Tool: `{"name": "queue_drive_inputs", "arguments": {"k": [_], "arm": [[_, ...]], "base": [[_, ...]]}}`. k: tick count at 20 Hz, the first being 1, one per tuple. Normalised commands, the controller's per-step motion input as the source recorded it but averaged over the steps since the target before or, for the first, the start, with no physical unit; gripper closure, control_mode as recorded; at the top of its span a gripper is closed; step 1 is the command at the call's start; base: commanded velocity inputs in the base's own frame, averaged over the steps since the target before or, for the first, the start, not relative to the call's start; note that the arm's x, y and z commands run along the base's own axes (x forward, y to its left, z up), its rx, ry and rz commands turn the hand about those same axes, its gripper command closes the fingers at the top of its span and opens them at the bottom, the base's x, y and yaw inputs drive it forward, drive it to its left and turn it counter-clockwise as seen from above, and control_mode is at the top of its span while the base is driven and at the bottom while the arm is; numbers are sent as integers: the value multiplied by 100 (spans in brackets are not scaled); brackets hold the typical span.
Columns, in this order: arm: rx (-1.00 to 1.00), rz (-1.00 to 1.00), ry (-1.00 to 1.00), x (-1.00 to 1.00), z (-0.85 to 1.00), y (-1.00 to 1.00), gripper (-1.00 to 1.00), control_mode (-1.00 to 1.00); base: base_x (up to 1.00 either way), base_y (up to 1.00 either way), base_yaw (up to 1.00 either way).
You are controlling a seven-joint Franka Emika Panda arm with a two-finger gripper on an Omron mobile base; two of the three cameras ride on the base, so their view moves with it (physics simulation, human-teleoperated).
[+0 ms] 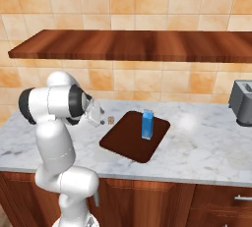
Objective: Take out the milk from the fridge and place it on the tray on the counter. Then take the sugar cube near the tray and place it in the tray.
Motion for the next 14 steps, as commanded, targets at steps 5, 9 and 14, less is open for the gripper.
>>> {"name": "queue_drive_inputs", "arguments": {"k": [5,9,14], "arm": [[0,0,1,15,-4,-19,-100,-100],[0,0,2,4,-3,-22,-100,-100],[0,-5,5,0,-8,0,-100,-100]], "base": [[0,0,0],[0,0,0],[0,0,0]]}}
